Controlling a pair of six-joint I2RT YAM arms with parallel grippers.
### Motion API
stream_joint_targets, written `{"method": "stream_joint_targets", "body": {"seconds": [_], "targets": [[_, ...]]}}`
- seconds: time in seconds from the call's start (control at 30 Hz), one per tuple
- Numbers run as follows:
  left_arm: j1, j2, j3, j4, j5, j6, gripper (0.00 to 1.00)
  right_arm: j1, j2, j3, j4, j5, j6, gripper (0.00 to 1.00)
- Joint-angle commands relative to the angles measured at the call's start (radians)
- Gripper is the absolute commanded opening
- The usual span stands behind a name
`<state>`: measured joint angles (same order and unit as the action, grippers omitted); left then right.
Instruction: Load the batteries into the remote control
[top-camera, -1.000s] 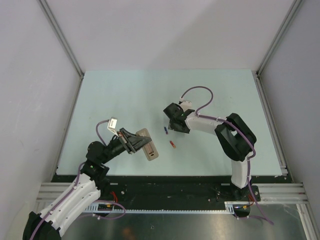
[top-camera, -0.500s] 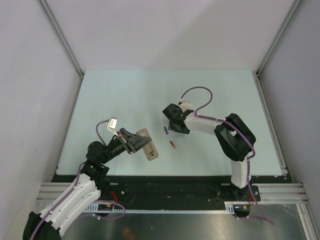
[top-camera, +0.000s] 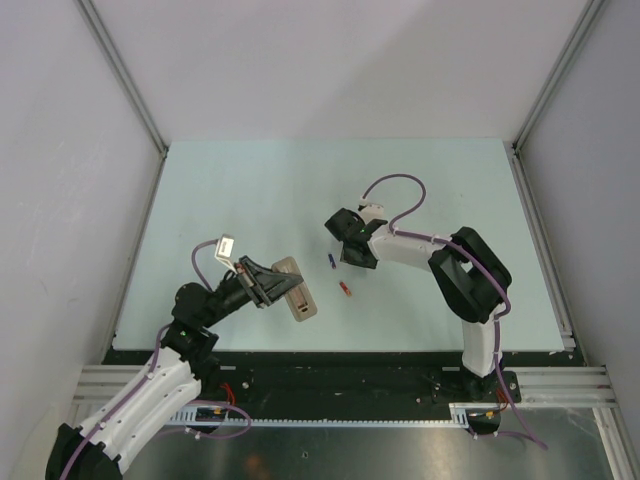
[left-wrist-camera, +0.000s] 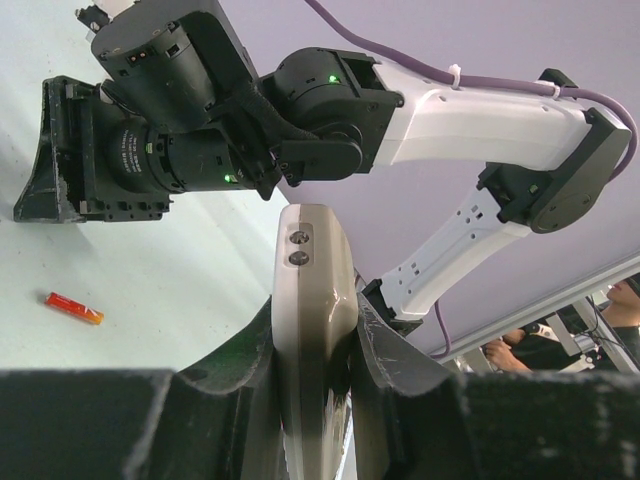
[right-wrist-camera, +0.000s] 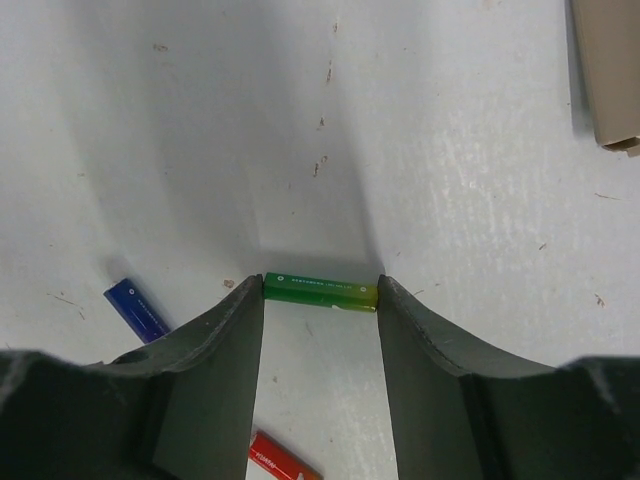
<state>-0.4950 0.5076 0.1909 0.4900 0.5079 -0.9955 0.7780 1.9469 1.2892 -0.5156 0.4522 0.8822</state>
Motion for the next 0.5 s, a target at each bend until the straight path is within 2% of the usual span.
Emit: {"method": "stream_joint_targets", "body": {"seconds": [0.0,0.03,0.07,0.13,0.27,0.33,0.37,0.4,0.43,0.47], "targets": [[-0.005,-0.012,-0.008,0.032,0.015,-0.017,0.0,0.017,0.037,-0.008,-0.058,-0.044,0.024,0.27],[-0.005,-0.014,-0.008,0.032,0.015,-0.018,0.0,0.018,0.034,-0.008,-0.06,-0.044,0.017,0.18],[-0.004,-0.014,-0.007,0.032,0.015,-0.019,0.0,0.017,0.021,-0.007,-0.06,-0.038,-0.003,0.0],[-0.004,-0.017,-0.004,0.032,0.017,-0.015,0.0,0.015,-0.006,-0.007,-0.063,-0.02,-0.037,0.0],[-0.005,-0.023,0.002,0.032,0.012,-0.017,0.0,0.001,-0.11,-0.004,-0.034,0.012,-0.242,0.0],[-0.005,-0.027,0.005,0.032,0.014,-0.017,0.0,-0.011,-0.175,-0.007,0.014,-0.038,-0.437,0.0],[-0.005,-0.038,0.01,0.032,0.017,-0.018,0.0,-0.016,-0.221,-0.004,0.046,-0.125,-0.659,0.0],[-0.005,-0.043,0.01,0.032,0.018,-0.019,0.0,-0.017,-0.232,-0.005,0.051,-0.239,-0.739,0.0],[-0.004,-0.046,0.01,0.032,0.018,-0.019,0.0,-0.016,-0.242,-0.005,0.048,-0.294,-0.878,0.0],[-0.005,-0.052,0.009,0.032,0.018,-0.017,0.0,-0.019,-0.243,-0.005,0.042,-0.343,-0.943,0.0]]}}
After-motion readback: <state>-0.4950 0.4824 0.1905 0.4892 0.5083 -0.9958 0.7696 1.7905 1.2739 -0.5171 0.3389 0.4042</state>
